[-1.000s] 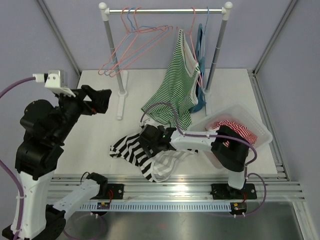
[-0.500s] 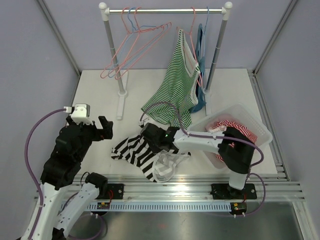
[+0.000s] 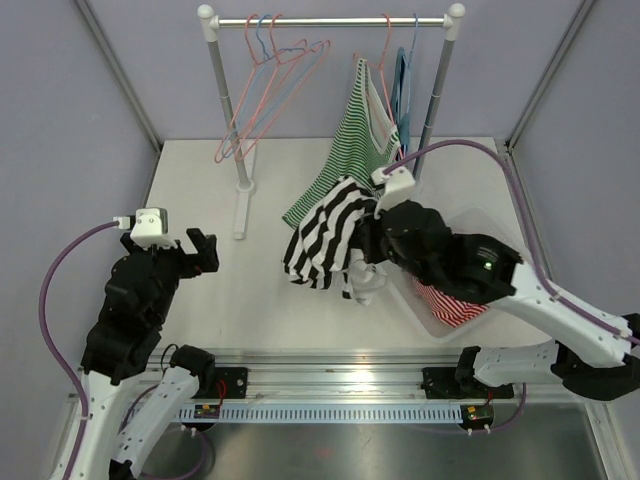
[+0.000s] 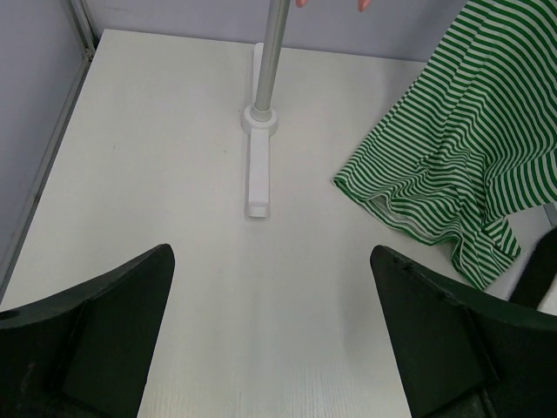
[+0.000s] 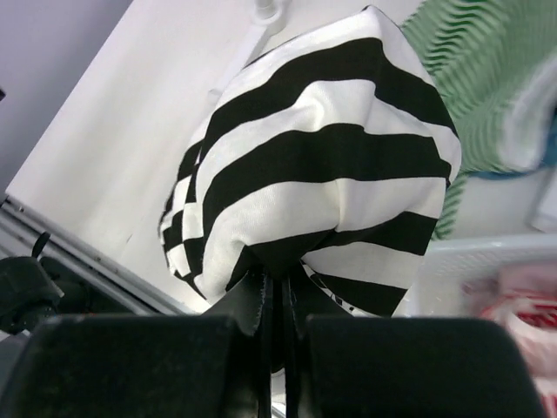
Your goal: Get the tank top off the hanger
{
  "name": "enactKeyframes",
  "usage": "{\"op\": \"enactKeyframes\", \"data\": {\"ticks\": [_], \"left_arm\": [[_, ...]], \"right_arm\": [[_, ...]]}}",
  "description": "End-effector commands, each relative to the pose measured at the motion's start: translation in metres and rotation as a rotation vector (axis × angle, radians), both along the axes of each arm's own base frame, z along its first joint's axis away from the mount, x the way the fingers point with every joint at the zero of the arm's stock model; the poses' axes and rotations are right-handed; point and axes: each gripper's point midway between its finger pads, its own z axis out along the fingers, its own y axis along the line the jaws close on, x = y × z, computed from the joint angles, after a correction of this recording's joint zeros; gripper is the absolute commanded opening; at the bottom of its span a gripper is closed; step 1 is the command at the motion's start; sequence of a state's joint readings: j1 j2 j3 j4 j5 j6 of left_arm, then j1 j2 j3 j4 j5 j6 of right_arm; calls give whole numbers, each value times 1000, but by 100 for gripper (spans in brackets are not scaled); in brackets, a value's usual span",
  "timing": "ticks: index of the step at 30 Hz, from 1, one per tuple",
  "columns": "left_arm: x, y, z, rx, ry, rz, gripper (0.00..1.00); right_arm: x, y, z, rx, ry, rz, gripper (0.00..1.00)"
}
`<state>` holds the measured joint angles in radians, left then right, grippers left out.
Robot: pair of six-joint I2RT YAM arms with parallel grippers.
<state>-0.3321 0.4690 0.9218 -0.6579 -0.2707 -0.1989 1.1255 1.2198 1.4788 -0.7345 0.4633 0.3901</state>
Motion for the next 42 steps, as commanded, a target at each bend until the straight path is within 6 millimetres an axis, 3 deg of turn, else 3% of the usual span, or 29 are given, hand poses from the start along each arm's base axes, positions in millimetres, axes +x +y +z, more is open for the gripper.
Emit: {"op": "enactKeyframes", "data": {"ticks": [1, 6, 10, 12, 15, 17, 18, 20, 21, 22, 23, 24, 27, 28, 30, 32, 33, 36, 37, 38, 40, 41, 42], "left_arm": [[5, 4, 14, -6, -63, 21, 99], [4, 6, 16, -11, -76, 28, 99], [5, 8, 16, -14, -74, 33, 99], [7, 8, 15, -15, -67, 35, 99], [7, 10, 15, -17, -68, 40, 99], [7, 11, 15, -16, -67, 45, 99], [7, 11, 16, -17, -70, 46, 99], [8, 11, 14, -14, -67, 46, 99], [8, 11, 14, -14, -67, 48, 99], [8, 11, 15, -15, -68, 46, 99], [8, 11, 15, -14, -68, 44, 99], [8, 11, 14, -13, -67, 46, 99], [7, 11, 15, -13, -69, 47, 99], [7, 11, 16, -15, -73, 46, 99], [7, 10, 17, -20, -77, 39, 99], [6, 6, 18, -28, -79, 15, 99], [5, 4, 22, -33, -89, 5, 99], [4, -2, 27, -65, -93, -20, 99], [3, -5, 29, -78, -96, -31, 99], [2, -7, 32, -91, -102, -44, 99], [-3, -16, 46, -136, -131, -88, 99], [-5, -23, 50, -155, -134, -128, 99], [-6, -28, 54, -168, -132, -151, 99]], "right_arm": [[-1, -75, 36, -29, -66, -203, 0], [-11, -154, 55, -51, -89, -411, 0], [-20, -208, 46, -167, -82, -566, 0], [-20, -224, 39, -214, -80, -657, 0], [-2, -225, 21, -293, -32, -739, 0], [14, -237, -8, -407, 52, -765, 0], [29, -231, -11, -360, 49, -770, 0], [38, -230, -43, -378, 149, -715, 0], [51, -240, -48, -332, 168, -758, 0], [54, -242, -68, -339, 220, -753, 0], [58, -232, -87, -314, 297, -694, 0], [66, -244, -108, -304, 352, -729, 0], [79, -238, -162, -277, 510, -685, 0], [75, -245, -196, -304, 613, -695, 0], [76, -236, -224, -279, 683, -648, 0], [65, -239, -258, -313, 780, -648, 0], [62, -240, -266, -318, 805, -660, 0], [62, -244, -262, -308, 793, -692, 4], [64, -246, -252, -292, 757, -713, 21], [66, -251, -245, -292, 731, -736, 31], [71, -254, -218, -268, 668, -762, 43], [72, -260, -209, -278, 640, -786, 57], [75, -262, -192, -267, 607, -802, 61]]}}
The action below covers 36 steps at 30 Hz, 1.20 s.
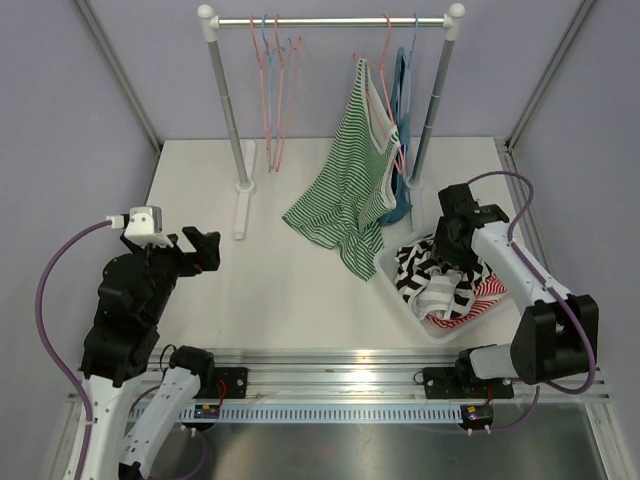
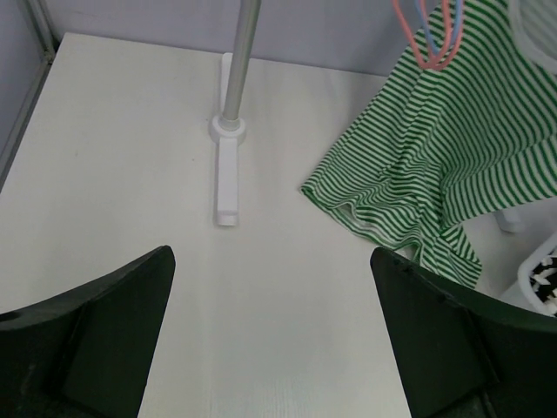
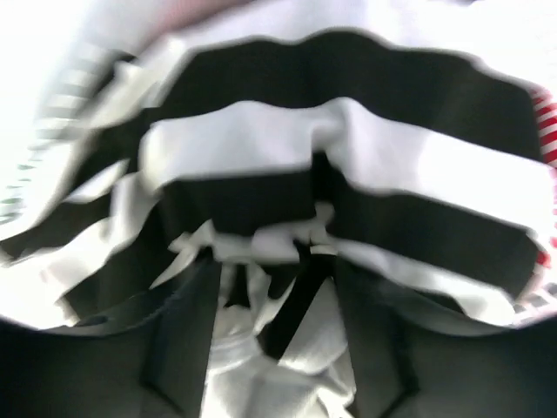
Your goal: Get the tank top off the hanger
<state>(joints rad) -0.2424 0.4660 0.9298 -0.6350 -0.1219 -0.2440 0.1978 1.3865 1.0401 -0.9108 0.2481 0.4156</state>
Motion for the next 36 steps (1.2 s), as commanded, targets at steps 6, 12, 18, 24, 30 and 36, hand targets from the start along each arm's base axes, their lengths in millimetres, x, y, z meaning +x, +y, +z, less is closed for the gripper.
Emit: {"op": "enactKeyframes", "data": {"ticks": [6, 12, 18, 24, 30, 36], "left_arm": [[-10, -55, 75, -204, -113, -273, 99], [3, -76, 104, -269, -106, -352, 99], [28, -107, 135, -250, -86, -355, 99], [40, -122, 125, -179, -19, -309, 99], [37, -113, 84, -72, 53, -281, 99], [15, -87, 54, 14, 99, -254, 99]], "right_arm": [[18, -23, 140, -52, -365, -81, 99], [2, -17, 210, 7, -597, 14, 99], [-30, 56, 279, 391, -916, 337, 100], [-26, 111, 328, 614, -943, 599, 76], [47, 116, 328, 505, -831, 567, 61], [100, 133, 332, 296, -815, 555, 56]]}}
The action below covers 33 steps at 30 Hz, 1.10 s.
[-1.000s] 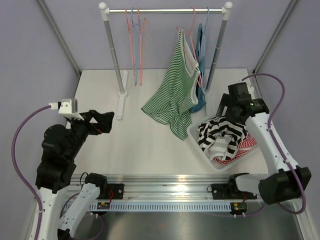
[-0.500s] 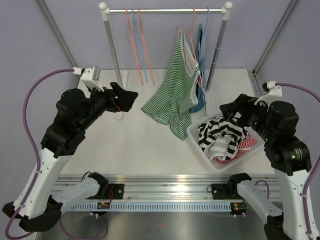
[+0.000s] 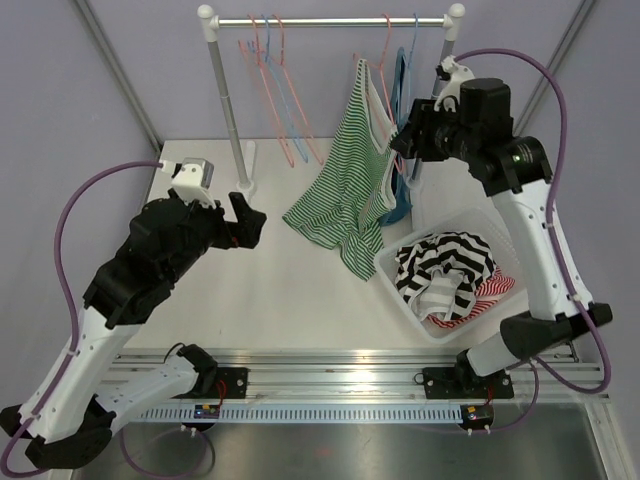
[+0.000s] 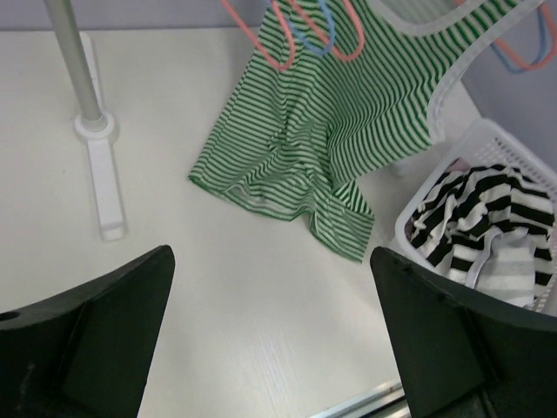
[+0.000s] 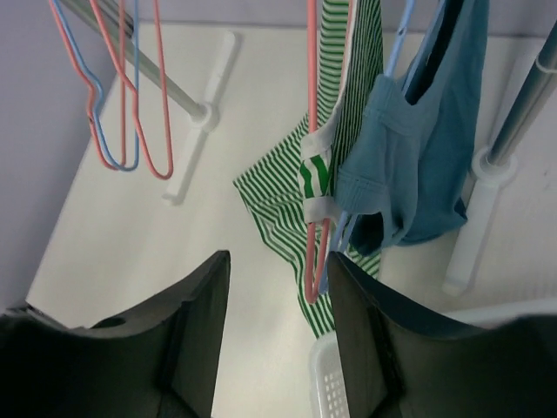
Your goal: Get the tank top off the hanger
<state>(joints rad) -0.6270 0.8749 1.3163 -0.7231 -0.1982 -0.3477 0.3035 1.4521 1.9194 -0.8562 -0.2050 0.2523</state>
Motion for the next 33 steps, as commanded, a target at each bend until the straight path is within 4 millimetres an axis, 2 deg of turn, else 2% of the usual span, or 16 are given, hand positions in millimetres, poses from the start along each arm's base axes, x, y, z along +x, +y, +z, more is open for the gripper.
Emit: {"op": "enactKeyframes", "data": {"ticks": [1, 2, 3, 4, 6, 7, 8, 10, 11, 17, 19, 21, 25, 27, 31, 33], "left_arm": [[-16, 21, -4, 51, -27, 23, 99], [-19, 22, -11, 70, -21, 8, 99], [-22, 22, -16, 81, -18, -9, 99], [-27, 21, -20, 89, -10, -32, 99], [-33, 24, -31, 119, -5, -54, 99], [-34, 25, -34, 126, -7, -59, 99], [-36, 27, -38, 136, -11, -58, 99], [-35, 29, -52, 159, 5, -51, 99], [-35, 30, -55, 167, 6, -52, 99], [-32, 29, -72, 203, 28, -59, 99], [-31, 29, -76, 213, 33, -58, 99], [-31, 29, -78, 217, 32, -60, 99], [-30, 28, -85, 223, 42, -68, 99], [-30, 27, -88, 227, 49, -70, 99], [-30, 27, -88, 225, 46, -70, 99], [-30, 28, -88, 225, 46, -65, 99]], "right_arm": [[6, 0, 34, -111, -101, -49, 55], [21, 5, 23, -141, -77, -47, 54], [26, 8, 25, -156, -83, -53, 52], [30, 4, 38, -163, -115, -86, 50], [48, 5, 29, -209, -106, -105, 49], [50, 4, 38, -215, -129, -115, 49], [63, 6, 27, -248, -112, -116, 49], [69, 5, 33, -265, -134, -127, 48], [79, 8, 24, -286, -123, -119, 48], [107, 28, 8, -283, -131, -70, 45], [111, 31, 14, -272, -152, -69, 43], [118, 32, 12, -277, -158, -78, 29], [128, 33, 15, -274, -190, -87, 17], [129, 36, 16, -263, -191, -85, 0], [124, 36, 26, -221, -202, -93, 0], [116, 36, 42, -171, -222, -104, 0]]}}
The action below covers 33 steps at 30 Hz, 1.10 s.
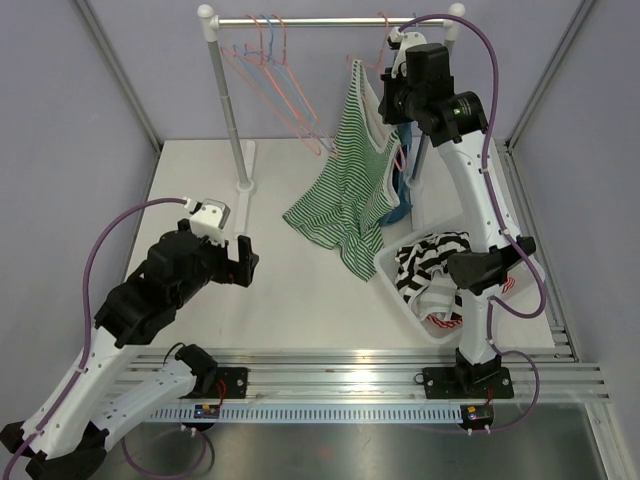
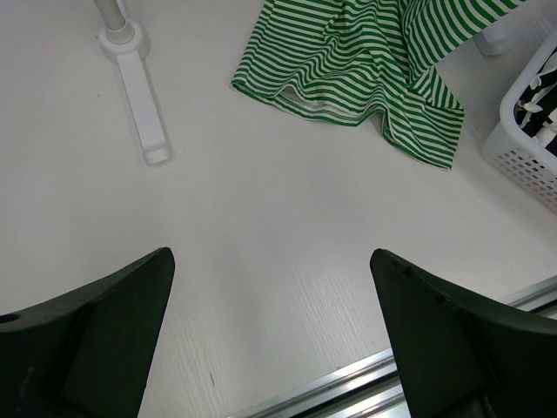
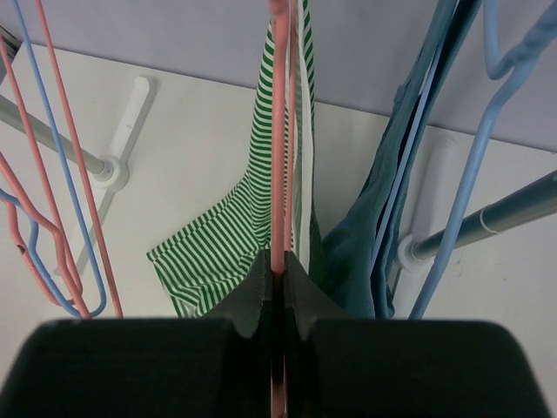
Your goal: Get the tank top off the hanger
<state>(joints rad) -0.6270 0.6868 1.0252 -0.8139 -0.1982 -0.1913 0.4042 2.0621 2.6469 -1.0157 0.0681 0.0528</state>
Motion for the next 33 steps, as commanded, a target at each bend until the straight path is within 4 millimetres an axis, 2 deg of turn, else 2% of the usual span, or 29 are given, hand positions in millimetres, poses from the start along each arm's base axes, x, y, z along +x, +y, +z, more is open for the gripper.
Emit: {"op": "enactKeyframes", "data": {"ticks": [1, 4, 5, 8, 13, 14, 15, 16, 17, 18, 19, 20, 21, 22, 23, 24, 25, 26, 27, 28, 29, 31, 33], "left_arm": [[4, -4, 12, -27, -53, -14, 99], [4, -4, 12, -29, -52, -9, 99], [5, -4, 12, -28, -53, -6, 99], [5, -2, 15, -38, -59, 4, 99], [2, 3, 35, -91, -99, 38, 99], [1, 5, 45, -111, -117, 48, 99], [0, 6, 51, -126, -126, 57, 99], [-1, 7, 59, -152, -136, 65, 99], [-3, 9, 73, -180, -159, 73, 99], [-4, 10, 82, -199, -173, 80, 99], [-3, 9, 89, -219, -177, 87, 99], [-5, 10, 107, -252, -207, 88, 99], [-5, 9, 116, -271, -216, 86, 99], [-5, 8, 124, -285, -227, 83, 99], [-1, 4, 132, -294, -231, 78, 99], [-2, 3, 150, -320, -259, 68, 99], [-1, 0, 160, -333, -275, 59, 99], [5, -9, 167, -340, -277, 36, 99], [3, -11, 183, -360, -308, 17, 99], [6, -15, 190, -366, -319, 3, 99], [8, -21, 202, -389, -348, -22, 99], [16, -33, 223, -406, -397, -59, 99], [25, -51, 230, -391, -410, -114, 99]], "right_arm": [[-18, 1, 75, 149, -169, -2, 0], [-27, 7, 94, 214, -202, 35, 0], [-36, 14, 103, 253, -207, 77, 0], [-45, 16, 120, 297, -233, 100, 0], [-70, 16, 137, 352, -237, 139, 0], [-74, 17, 137, 356, -226, 151, 0], [-78, 20, 127, 349, -192, 156, 0], [-93, 19, 134, 360, -196, 170, 0], [-99, 19, 132, 359, -183, 178, 0], [-104, 25, 115, 344, -134, 185, 0], [-120, 20, 123, 354, -144, 188, 0], [-124, 22, 105, 342, -97, 192, 0], [-133, 24, 103, 342, -89, 205, 0], [-153, 18, 113, 359, -108, 214, 0], [-159, 21, 98, 347, -68, 226, 0], [-180, 18, 106, 360, -79, 255, 0], [-189, 18, 103, 357, -67, 264, 0], [-196, 17, 90, 342, -29, 267, 0], [-205, 16, 89, 345, -22, 280, 0], [-223, 12, 96, 361, -33, 308, 0], [-229, 11, 87, 360, -8, 309, 0], [-250, 5, 94, 381, -23, 338, 0], [-263, 4, 92, 388, -10, 363, 0]]}}
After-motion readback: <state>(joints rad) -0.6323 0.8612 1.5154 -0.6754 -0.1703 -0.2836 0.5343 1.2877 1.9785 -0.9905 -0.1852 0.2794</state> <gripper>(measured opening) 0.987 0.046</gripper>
